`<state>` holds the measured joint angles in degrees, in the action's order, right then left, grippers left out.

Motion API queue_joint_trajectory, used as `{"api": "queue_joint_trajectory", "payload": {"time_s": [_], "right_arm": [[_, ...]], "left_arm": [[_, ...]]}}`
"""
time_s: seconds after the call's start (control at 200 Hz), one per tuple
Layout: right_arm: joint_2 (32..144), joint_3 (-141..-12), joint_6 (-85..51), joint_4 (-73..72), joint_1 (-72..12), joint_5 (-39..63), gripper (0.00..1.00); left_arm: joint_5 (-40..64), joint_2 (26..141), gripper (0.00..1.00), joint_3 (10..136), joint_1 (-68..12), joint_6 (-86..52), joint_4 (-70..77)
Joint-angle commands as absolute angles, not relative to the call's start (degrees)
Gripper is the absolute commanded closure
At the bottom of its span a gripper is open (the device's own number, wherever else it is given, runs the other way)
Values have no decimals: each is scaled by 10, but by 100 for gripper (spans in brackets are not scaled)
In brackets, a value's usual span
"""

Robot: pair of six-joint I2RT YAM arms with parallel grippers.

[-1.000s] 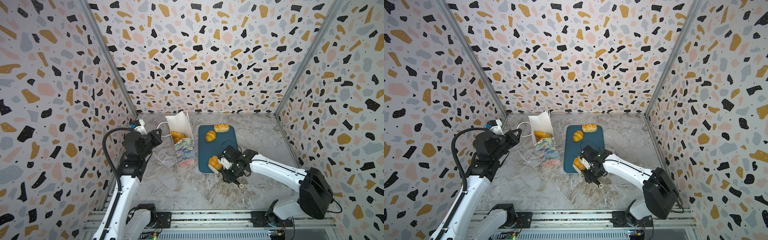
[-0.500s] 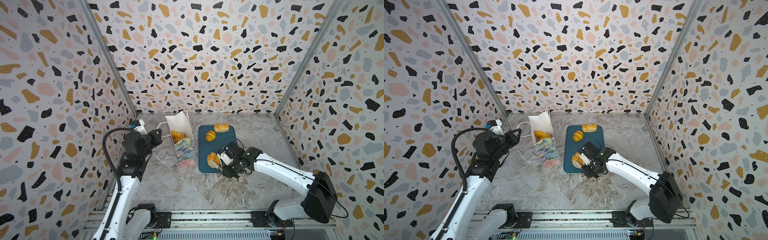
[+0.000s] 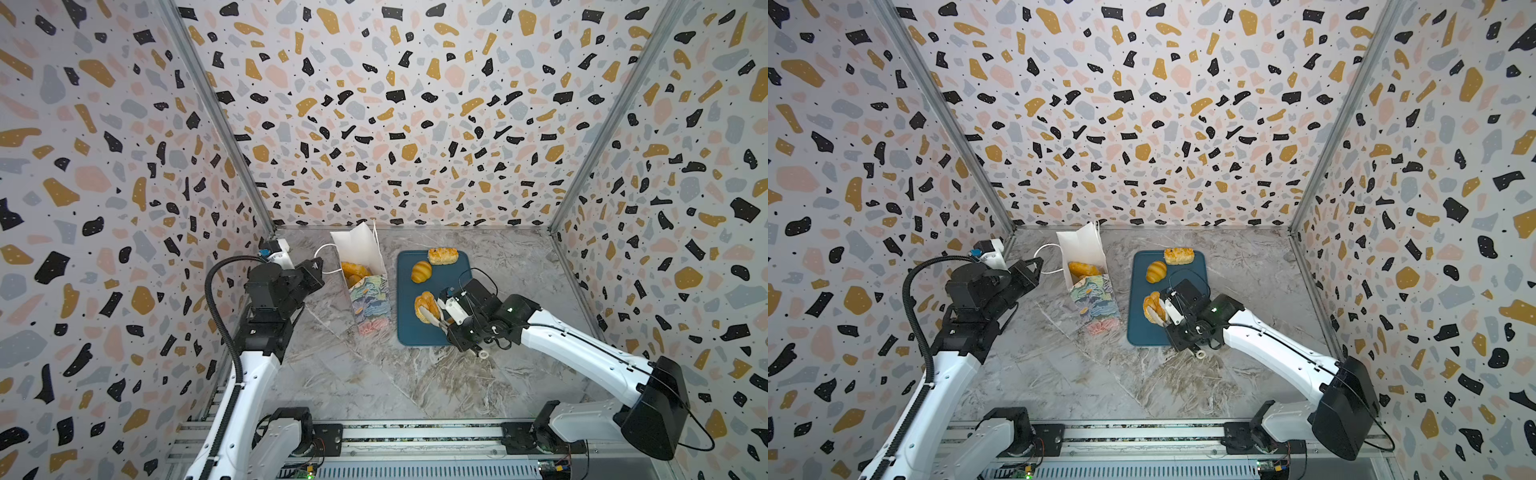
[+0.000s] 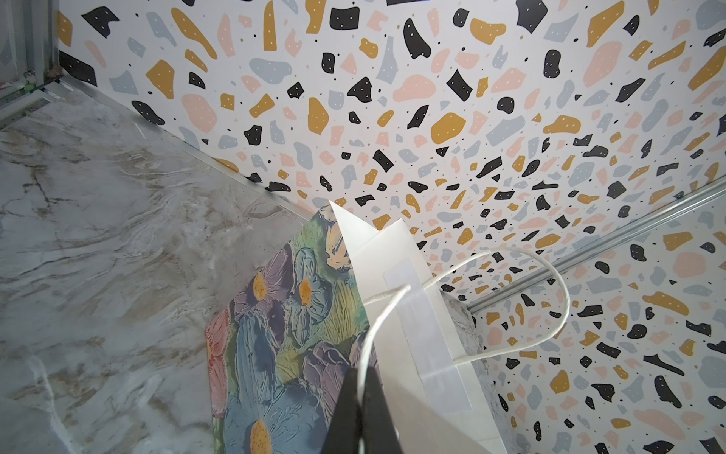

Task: Pack bread into a paper bag
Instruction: Pick up the bread from the tray, then place the bread in the paper bag.

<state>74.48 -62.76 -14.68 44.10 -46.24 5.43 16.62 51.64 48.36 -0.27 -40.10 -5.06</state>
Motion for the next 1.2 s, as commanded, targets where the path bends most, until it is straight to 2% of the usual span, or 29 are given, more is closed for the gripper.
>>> {"api": "queue_joint_trajectory", "payload": {"time_s": [0.0,0.345,0.746,1.191], "right_arm": [[709,-670,-143,409,-463,41,74],[710,-742,-124,385,-463,24,76],[760,-876,-102,387,-463,19,77],[786,-933,-86,353,-463,31,77]], "left_arm": [[173,506,100,481,-1,-398,-44],[170,509,100,493,-1,-389,-49],[174,514,100,502,-1,-386,-50],[170,503,100,501,-1,-388,-51]]}}
